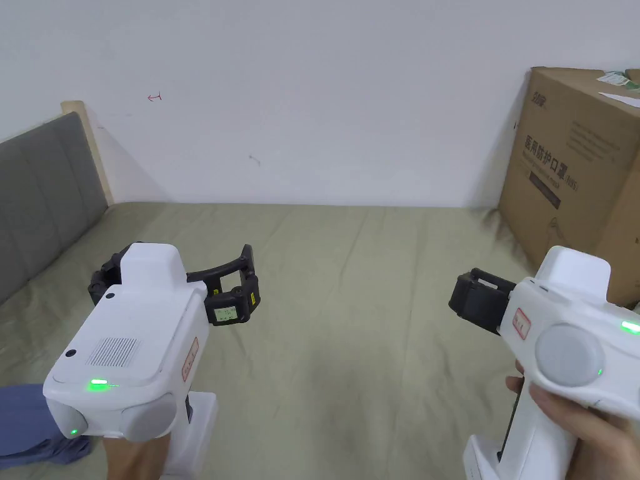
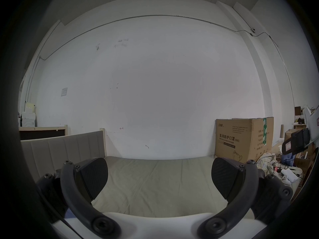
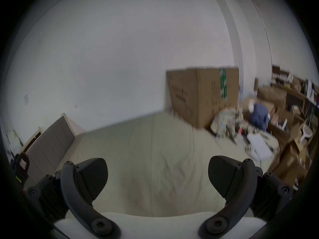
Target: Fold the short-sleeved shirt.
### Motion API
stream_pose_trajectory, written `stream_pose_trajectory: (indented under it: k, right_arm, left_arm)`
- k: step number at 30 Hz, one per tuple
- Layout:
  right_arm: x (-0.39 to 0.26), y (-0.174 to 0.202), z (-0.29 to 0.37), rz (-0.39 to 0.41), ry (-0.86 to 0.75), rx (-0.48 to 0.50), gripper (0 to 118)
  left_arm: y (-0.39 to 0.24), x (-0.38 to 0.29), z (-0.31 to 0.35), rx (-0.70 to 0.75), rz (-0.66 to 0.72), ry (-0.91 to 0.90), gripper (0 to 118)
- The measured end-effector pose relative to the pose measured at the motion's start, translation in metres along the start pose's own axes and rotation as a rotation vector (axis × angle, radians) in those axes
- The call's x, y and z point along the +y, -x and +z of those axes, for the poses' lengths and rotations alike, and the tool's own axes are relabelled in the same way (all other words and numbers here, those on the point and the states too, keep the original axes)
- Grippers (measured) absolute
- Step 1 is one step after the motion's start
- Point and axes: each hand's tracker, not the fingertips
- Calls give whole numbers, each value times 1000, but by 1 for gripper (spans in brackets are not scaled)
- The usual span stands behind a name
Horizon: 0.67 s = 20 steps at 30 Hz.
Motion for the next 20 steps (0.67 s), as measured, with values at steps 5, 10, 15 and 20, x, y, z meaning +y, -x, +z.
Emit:
stream_pose_trajectory:
  k: [5,10,15,20]
  right_arm:
    - [4,-7,-6,-69,151,52,115]
    - [4,-8,-6,-64,132,66,115]
    - [5,-5,-2,-22,75,81,113]
    - [7,1,2,-14,60,54,113]
  left_arm:
    - [2,0,0,-3,4,-5,118]
    - [3,1,0,2,4,-7,118]
    - [5,1,0,5,12,-6,118]
    - [4,0,0,3,7,-6,118]
